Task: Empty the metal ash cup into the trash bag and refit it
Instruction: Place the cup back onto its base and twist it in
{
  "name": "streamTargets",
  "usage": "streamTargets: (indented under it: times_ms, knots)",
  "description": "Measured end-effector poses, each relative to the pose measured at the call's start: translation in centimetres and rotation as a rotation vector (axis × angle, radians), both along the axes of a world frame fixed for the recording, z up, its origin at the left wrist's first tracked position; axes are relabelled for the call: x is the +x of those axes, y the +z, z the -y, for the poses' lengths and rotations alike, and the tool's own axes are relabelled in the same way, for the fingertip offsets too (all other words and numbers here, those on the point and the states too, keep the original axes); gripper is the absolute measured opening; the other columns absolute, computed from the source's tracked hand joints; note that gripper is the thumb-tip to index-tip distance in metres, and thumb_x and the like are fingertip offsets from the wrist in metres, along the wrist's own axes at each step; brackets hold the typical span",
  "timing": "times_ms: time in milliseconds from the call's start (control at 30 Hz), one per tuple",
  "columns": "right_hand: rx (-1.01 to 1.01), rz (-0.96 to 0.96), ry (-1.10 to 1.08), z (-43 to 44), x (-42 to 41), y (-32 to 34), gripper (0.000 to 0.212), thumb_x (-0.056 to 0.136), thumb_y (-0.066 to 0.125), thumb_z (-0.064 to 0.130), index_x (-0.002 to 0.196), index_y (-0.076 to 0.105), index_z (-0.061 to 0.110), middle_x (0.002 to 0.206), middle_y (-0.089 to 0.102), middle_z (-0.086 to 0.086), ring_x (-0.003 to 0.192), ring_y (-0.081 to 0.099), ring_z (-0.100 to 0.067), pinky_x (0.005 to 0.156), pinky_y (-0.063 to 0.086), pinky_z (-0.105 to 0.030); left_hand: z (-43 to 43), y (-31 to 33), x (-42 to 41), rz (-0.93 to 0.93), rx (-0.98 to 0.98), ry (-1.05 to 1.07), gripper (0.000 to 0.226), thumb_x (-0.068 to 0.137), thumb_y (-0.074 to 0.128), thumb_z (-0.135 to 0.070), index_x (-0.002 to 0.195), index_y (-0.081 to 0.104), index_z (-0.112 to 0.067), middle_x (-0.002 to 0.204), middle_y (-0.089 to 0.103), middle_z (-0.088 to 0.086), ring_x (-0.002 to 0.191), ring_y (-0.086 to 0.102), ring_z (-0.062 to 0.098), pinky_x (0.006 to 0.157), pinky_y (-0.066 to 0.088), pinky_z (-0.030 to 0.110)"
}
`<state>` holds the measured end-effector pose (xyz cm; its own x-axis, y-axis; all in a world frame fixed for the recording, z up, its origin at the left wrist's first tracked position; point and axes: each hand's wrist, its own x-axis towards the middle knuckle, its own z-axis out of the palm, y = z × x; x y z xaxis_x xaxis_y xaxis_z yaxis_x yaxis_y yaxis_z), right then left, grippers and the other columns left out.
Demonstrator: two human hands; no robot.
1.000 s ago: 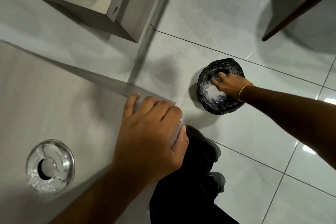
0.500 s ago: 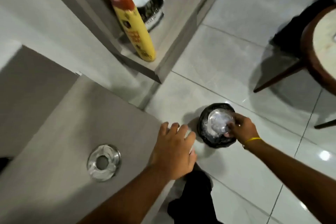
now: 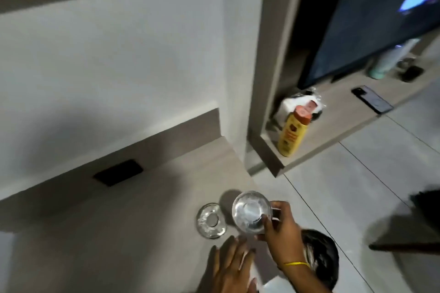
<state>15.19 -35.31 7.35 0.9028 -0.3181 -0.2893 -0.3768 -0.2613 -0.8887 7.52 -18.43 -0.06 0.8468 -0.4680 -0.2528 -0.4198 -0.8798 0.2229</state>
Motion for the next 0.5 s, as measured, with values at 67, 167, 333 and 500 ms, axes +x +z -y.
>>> streamTargets:
  times_ms: [67,167,333,500]
  knots:
    - [-0.057,-0.009,0.115,-4.3,1.0,-0.2,0.017,0.093,0.071,0.008,0.102,0.06,0.018,0.096,0.067,-0.008,0.086,0.07,-0.031,0.063,0.064,-0.055,-3.9,0.1,-1.5,0.049,-0.046,0.231,0.061,0.086,0.058,-0.052,0.144,0.062,-0.033,0.152,0.067,-0.005,0.147,0.056,0.017,0.104,0.043,0.052]
    - [-0.101,-0.051,0.273,-10.1,1.7,-1.2,0.011,0.089,0.068,0.01,0.095,0.066,0.02,0.096,0.068,-0.007,0.087,0.069,-0.033,0.069,0.062,-0.056,-8.6,0.3,-3.6,0.108,-0.071,0.505,0.05,0.102,0.04,-0.035,0.143,0.067,-0.026,0.15,0.068,-0.002,0.133,0.068,0.02,0.1,0.045,0.053]
    - [-0.169,-0.074,0.502,-18.3,2.5,-3.3,0.01,0.088,0.065,0.002,0.089,0.069,0.011,0.077,0.072,-0.007,0.075,0.068,-0.03,0.073,0.056,-0.047,-16.9,0.9,-4.2,0.119,-0.09,0.898,0.057,0.092,0.047,-0.04,0.133,0.077,-0.015,0.139,0.074,0.01,0.136,0.062,0.024,0.099,0.054,0.06]
    - [-0.318,-0.107,0.631,-22.5,2.1,-4.5,0.012,0.085,0.066,0.005,0.096,0.067,0.009,0.086,0.076,-0.014,0.088,0.071,-0.039,0.072,0.048,-0.036,-20.2,-1.2,-7.2,0.046,-0.073,0.986,0.073,0.091,0.047,-0.052,0.146,0.065,-0.009,0.155,0.062,0.015,0.148,0.038,0.024,0.095,0.052,0.076]
